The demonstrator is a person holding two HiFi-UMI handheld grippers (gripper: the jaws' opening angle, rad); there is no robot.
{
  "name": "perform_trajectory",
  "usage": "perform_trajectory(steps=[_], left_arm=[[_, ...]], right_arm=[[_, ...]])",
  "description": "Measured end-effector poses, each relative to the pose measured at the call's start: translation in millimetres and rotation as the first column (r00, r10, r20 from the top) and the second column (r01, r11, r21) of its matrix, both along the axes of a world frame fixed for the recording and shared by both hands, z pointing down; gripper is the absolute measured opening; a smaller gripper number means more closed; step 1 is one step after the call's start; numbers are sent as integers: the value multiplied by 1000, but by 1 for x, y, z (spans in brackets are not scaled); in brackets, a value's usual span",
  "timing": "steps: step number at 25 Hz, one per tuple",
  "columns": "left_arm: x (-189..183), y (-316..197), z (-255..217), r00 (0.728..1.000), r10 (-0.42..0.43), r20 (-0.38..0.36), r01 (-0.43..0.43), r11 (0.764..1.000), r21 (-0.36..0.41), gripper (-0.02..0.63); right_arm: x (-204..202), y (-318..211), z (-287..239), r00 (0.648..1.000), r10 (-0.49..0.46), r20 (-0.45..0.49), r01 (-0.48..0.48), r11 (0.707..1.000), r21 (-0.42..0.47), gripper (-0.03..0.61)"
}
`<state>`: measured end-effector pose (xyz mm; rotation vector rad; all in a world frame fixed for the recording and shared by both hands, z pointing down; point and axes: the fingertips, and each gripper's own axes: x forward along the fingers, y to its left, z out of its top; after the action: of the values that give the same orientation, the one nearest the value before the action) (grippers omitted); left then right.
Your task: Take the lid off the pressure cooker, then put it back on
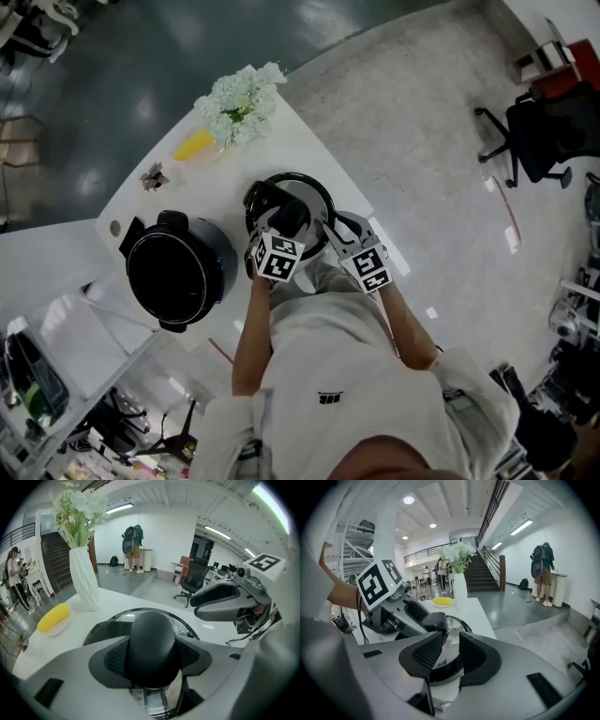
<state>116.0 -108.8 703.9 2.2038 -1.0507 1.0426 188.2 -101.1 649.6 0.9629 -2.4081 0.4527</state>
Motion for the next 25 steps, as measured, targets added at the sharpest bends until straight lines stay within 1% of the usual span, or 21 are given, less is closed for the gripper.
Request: perform_trajectory(steps=[6, 13, 19, 25], left_arm=[[4, 5, -21, 1000, 20, -6, -20, 1000, 11, 285], [7, 10, -56, 999, 38, -15, -38, 998, 40, 285], [5, 15, -93, 999, 39, -30, -37, 997, 74, 285], [-2, 19, -132, 998, 47, -42, -42, 994, 105, 287]], right_arm=[[0, 3, -15, 1000, 1, 6, -1, 1000, 26, 114], [-3, 6, -43, 1000, -18, 13, 17, 997, 72, 114], [0, 12, -63, 999, -30, 29, 28, 998, 65, 114], [-7, 12, -99, 997, -64, 40, 59, 990, 125, 114]])
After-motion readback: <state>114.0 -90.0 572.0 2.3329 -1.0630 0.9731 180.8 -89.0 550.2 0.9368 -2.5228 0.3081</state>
